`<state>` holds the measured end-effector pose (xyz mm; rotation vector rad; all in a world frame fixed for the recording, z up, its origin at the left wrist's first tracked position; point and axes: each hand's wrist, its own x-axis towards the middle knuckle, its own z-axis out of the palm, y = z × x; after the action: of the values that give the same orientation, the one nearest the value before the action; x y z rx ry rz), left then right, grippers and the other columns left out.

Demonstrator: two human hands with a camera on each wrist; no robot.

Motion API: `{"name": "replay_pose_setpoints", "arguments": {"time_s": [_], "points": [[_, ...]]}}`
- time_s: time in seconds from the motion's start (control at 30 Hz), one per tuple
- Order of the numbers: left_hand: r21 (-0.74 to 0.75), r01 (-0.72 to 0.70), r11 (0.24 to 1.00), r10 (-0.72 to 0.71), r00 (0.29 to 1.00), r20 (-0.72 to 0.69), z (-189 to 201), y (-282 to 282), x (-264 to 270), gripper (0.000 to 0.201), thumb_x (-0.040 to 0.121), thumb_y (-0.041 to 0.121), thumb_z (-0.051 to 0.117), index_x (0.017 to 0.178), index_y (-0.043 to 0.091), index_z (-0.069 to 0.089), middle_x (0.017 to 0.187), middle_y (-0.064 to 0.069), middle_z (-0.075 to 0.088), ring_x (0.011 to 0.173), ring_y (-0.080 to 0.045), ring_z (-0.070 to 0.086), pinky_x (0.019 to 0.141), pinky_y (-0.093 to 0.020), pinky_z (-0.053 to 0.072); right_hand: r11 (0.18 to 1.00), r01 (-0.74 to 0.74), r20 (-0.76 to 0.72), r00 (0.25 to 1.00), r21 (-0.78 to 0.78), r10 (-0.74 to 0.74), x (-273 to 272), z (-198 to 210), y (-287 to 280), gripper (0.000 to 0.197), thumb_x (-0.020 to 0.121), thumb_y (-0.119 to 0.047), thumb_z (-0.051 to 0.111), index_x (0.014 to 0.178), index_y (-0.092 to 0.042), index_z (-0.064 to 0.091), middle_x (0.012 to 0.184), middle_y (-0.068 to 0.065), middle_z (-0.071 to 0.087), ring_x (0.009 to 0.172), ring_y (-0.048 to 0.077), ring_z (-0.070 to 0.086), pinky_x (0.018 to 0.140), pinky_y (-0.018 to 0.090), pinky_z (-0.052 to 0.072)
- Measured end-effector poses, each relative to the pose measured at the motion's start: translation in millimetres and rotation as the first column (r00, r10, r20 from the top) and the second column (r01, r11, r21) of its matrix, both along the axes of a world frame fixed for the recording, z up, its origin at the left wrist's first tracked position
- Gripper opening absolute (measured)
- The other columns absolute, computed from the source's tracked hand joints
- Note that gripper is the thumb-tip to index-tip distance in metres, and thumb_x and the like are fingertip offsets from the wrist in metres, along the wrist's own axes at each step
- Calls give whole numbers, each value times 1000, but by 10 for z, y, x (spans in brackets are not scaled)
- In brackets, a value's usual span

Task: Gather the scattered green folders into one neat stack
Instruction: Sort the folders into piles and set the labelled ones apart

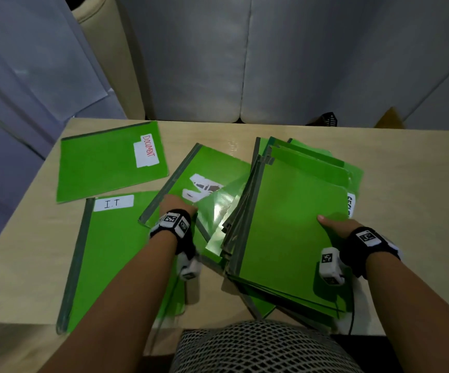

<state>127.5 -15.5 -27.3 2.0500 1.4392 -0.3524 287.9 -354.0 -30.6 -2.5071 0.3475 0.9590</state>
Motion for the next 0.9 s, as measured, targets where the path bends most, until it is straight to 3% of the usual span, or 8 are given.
{"name": "replay_pose_setpoints", "arguments": {"time_s": [0.1, 0.27, 0.37, 0.5, 0.6, 0.7, 0.8, 0.9], "points": [[-184, 6, 983, -9, 1000, -14, -13, -104, 73, 46, 79, 35, 74, 110, 3, 63, 108, -15, 65, 95, -25, 65, 89, -32, 53, 1000, 4, -4, 1000, -3, -4, -27, -18, -17, 93, 78, -70, 57, 139, -1, 44, 136, 23, 51, 96, 33, 52, 82, 36, 46], [-382, 4, 924, -18, 999, -33, 12, -77, 79, 46, 88, 27, 64, 128, 4, 59, 135, -10, 58, 121, -27, 56, 104, -35, 44, 1000, -2, -21, 1000, -5, 2, -42, 18, -4, 94, 77, -70, 58, 137, 1, 46, 133, 24, 53, 100, 36, 56, 89, 43, 50], [-325, -7, 946, 18, 999, 31, 43, -158, 57, 44, 96, 23, 52, 135, 2, 51, 140, -14, 51, 126, -28, 52, 100, -33, 43, 995, -79, -40, 996, -57, 76, -26, 86, 1, 91, 82, -71, 49, 139, 0, 44, 139, 25, 48, 105, 36, 54, 89, 42, 49], [-317, 45, 947, 2, 989, 148, 33, -167, 111, 48, 90, 5, 57, 136, -3, 46, 137, -21, 52, 124, -34, 54, 101, -40, 47, 997, -74, -113, 991, -30, 71, 29, 120, -32, 100, 77, -77, 48, 143, -3, 37, 141, 25, 46, 92, 35, 53, 65, 41, 50], [-244, 39, 969, 24, 968, 251, 213, 49, 198, 52, 91, 0, 52, 140, 4, 36, 135, -22, 51, 116, -39, 57, 94, -50, 51, 997, -70, -136, 988, -16, 67, 53, 110, -48, 110, 68, -84, 50, 144, -5, 38, 143, 23, 45, 106, 41, 56, 80, 49, 53], [-87, 35, 996, -5, 944, 329, 439, 344, 240, 42, 92, 8, 55, 133, 7, 45, 127, -18, 55, 111, -36, 58, 95, -45, 50, 998, -66, -126, 990, -13, 64, 44, 103, -52, 103, 71, -80, 53, 140, -3, 44, 139, 22, 51, 108, 39, 56, 90, 50, 50], [19, -37, 999, 26, 919, 394, 555, 502, 283, 32, 91, 19, 58, 121, 7, 54, 122, -18, 60, 109, -35, 59, 91, -38, 50, 998, -59, -115, 992, -15, 57, 44, 93, -55, 97, 76, -74, 55, 139, -1, 44, 138, 22, 51, 100, 35, 55, 86, 43, 50], [-104, 44, 994, -24, 981, 193, 510, 472, 286, 55, 89, 31, 64, 131, 0, 48, 128, -20, 57, 114, -35, 57, 90, -39, 48, 998, -61, -111, 992, -21, 58, 77, 70, -65, 96, 78, -71, 56, 140, 0, 42, 139, 22, 50, 94, 32, 52, 73, 35, 48]]}}
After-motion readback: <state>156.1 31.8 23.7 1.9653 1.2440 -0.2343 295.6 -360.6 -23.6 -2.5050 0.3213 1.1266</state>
